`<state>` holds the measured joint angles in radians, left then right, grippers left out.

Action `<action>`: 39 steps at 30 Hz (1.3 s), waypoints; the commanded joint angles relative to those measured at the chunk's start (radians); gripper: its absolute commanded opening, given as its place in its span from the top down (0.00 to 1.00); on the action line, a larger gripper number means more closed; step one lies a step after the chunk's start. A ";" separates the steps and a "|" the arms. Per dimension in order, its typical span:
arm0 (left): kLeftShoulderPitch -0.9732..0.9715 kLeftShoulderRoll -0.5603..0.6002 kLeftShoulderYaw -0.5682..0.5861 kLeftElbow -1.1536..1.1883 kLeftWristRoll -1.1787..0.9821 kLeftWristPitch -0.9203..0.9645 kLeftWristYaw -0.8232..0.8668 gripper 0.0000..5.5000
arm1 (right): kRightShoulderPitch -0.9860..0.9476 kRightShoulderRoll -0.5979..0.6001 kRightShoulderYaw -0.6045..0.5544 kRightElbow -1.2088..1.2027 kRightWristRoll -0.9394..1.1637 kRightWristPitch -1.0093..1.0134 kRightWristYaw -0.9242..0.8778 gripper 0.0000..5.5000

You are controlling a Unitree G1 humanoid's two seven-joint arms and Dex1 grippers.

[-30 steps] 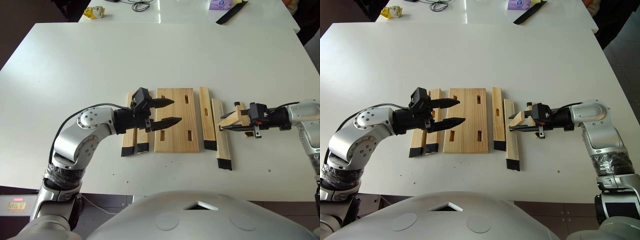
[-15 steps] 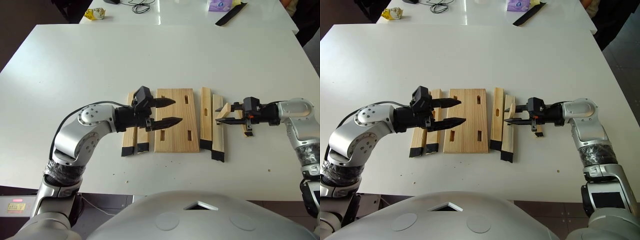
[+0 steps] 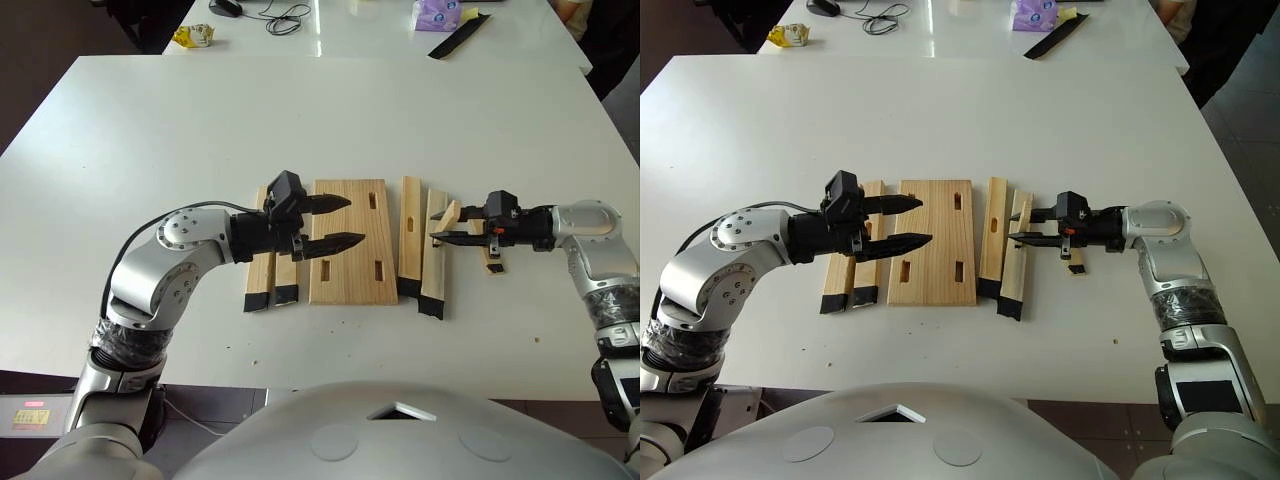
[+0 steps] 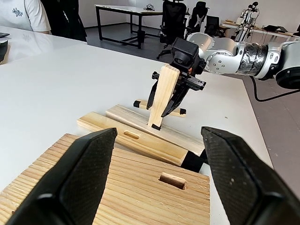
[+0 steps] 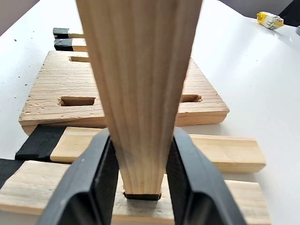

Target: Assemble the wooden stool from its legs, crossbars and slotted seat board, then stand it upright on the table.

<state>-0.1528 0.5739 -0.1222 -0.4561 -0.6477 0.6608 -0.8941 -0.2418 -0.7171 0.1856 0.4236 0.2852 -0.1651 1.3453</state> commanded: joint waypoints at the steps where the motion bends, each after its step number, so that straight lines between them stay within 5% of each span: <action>1: -0.013 -0.002 -0.003 -0.003 0.003 0.005 0.012 0.40 | 0.077 0.024 0.069 0.077 -0.116 0.036 -0.054 0.62; 9: -0.019 -0.007 0.001 0.006 0.004 0.006 0.019 0.40 | 0.080 0.049 0.074 0.111 -0.164 -0.060 -0.148 0.43; 39: 0.023 -0.036 0.013 -0.001 0.026 -0.058 0.062 0.40 | 0.006 -0.068 -0.259 -0.674 0.349 0.623 -0.163 0.43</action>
<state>-0.1298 0.5378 -0.1121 -0.4513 -0.6291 0.6099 -0.8364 -0.2038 -0.7962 -0.0548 -0.2016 0.5932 0.4129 1.2133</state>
